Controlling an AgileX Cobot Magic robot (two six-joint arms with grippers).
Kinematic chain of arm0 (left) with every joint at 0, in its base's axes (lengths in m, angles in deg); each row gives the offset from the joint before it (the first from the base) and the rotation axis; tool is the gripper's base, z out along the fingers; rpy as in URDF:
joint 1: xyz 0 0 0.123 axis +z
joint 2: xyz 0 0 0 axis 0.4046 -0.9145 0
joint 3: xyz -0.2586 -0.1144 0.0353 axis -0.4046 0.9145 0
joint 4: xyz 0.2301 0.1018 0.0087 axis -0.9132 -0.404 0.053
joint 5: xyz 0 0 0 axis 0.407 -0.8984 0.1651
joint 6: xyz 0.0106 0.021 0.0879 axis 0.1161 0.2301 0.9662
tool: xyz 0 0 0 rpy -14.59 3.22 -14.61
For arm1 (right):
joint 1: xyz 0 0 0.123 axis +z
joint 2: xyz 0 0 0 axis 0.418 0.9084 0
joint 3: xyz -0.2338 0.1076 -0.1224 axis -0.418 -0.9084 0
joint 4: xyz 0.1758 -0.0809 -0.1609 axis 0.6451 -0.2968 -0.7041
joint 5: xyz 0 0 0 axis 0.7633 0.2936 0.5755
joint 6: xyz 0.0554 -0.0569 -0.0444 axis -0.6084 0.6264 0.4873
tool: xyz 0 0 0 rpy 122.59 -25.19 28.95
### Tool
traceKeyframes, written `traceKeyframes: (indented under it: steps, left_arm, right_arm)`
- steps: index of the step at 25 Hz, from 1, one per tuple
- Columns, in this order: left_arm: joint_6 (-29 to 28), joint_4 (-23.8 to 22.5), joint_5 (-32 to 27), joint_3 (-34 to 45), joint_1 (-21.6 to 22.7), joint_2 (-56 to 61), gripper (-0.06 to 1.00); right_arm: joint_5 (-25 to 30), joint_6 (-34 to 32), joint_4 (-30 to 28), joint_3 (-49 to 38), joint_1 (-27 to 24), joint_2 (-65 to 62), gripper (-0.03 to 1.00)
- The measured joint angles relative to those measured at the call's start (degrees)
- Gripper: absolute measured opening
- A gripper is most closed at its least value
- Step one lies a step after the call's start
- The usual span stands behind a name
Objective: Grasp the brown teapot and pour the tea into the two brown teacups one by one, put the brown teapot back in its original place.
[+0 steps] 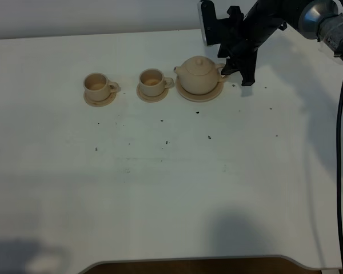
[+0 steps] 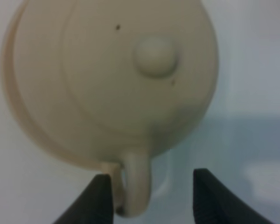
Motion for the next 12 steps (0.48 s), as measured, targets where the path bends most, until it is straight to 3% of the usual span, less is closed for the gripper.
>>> traceKeyframes:
  steps: [12]
  left_arm:
    - [0.00,0.00,0.00,0.00,0.00,0.00,0.37]
  right_arm:
    - [0.89,-0.06,-2.37,0.00,1.22,0.00,0.41]
